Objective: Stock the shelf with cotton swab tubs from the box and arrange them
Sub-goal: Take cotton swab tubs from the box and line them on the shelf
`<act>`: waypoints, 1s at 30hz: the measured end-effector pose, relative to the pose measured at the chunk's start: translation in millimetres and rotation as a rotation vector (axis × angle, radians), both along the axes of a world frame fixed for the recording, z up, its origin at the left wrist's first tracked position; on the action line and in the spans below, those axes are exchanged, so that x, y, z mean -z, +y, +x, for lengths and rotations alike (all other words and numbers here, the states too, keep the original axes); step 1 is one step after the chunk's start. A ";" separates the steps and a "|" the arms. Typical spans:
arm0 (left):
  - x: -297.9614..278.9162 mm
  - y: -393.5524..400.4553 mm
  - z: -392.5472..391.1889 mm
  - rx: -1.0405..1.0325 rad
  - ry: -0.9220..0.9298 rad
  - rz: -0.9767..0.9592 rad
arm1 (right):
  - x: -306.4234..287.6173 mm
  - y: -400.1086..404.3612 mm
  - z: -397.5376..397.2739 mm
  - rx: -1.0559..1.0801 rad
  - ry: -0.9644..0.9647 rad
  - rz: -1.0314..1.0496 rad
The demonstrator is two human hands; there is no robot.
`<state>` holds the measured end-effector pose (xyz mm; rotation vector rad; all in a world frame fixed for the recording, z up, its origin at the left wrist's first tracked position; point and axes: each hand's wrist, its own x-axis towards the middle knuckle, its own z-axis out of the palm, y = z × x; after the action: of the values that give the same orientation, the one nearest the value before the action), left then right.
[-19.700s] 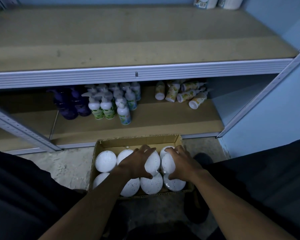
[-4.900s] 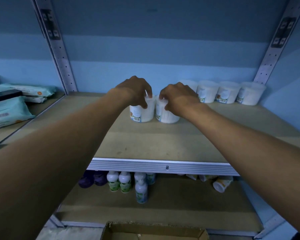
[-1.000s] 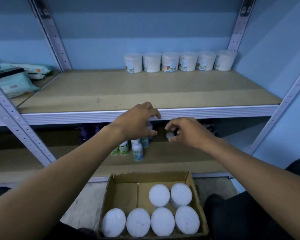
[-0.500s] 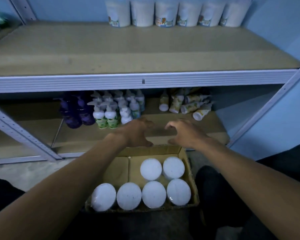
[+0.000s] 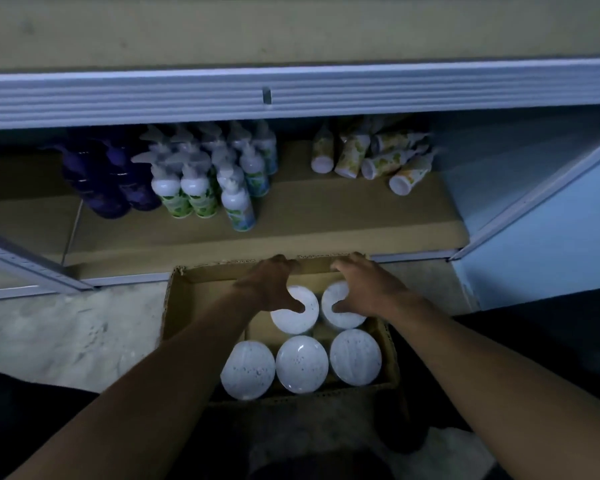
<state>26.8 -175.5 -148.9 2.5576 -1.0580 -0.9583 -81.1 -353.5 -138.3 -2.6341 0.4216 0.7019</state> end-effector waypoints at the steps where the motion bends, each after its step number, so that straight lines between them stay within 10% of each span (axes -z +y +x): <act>1: 5.2 -0.8 -0.9 0.001 0.005 0.004 | 5.1 1.2 -1.1 -0.003 0.028 -0.004; 30: 30.9 -9.8 -36.0 -0.047 -0.049 0.040 | 23.8 12.5 -6.2 -0.025 0.019 -0.051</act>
<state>-9.2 -185.3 -179.8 2.6383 -0.9967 -0.9189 -87.3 -341.0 -162.1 -2.6868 0.4179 0.7336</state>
